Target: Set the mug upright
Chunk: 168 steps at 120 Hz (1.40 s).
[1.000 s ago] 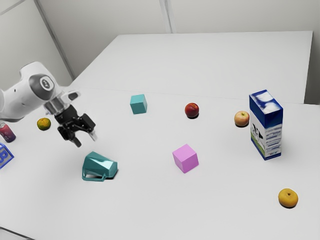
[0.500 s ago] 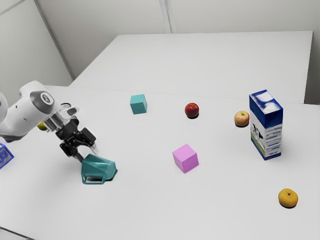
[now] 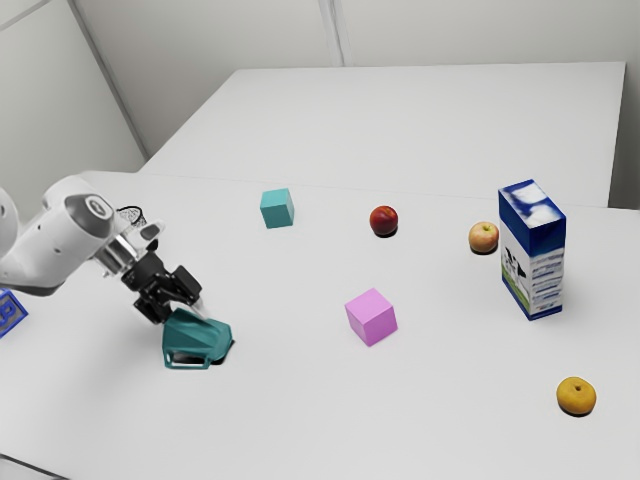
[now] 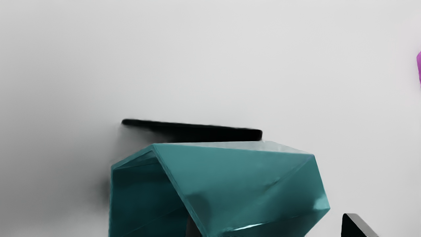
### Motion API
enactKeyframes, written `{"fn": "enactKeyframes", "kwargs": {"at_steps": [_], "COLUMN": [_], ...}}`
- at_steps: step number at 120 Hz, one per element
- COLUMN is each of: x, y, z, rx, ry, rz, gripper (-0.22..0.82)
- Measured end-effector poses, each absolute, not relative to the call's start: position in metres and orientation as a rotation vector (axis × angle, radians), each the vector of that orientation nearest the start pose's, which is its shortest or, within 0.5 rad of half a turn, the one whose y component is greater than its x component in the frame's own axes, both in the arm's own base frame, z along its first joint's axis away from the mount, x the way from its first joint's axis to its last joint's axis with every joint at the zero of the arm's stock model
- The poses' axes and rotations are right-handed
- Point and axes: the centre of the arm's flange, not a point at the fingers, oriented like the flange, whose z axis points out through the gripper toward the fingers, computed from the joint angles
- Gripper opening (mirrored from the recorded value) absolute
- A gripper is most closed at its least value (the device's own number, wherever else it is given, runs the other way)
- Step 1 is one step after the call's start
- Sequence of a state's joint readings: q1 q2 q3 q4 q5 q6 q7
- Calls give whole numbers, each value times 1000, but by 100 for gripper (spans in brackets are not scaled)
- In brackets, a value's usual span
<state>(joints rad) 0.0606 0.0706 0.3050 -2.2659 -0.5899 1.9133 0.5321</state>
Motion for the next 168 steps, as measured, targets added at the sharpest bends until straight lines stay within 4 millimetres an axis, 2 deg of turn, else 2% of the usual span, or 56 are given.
{"fn": "enactKeyframes", "kwargs": {"at_steps": [11, 22, 42, 55, 66, 83, 96, 121, 131, 144, 154, 161, 168], "x": [471, 478, 492, 494, 495, 494, 492, 493, 502, 512, 515, 517, 519], "y": [124, 107, 76, 65, 67, 82, 89, 100, 75, 14, -27, -44, -51], "z": [326, 335, 345, 345, 345, 347, 358, 382, 386, 390, 393, 393, 391], "rx": [2519, 2525, 2537, 2541, 2543, 2545, 2565, 2839, 2970, 3081, 3115, 3130, 3143], "ry": [165, 121, 54, 42, 57, 107, 120, 0, -150, -395, -517, -552, -552], "rz": [-167, -162, -170, -186, -188, -181, -158, -129, -122, -97, -62, -34, -11], "gripper": [21, 8, -6, -12, -14, -16, -17, -17, -17, -17, -18, -18, -18]}}
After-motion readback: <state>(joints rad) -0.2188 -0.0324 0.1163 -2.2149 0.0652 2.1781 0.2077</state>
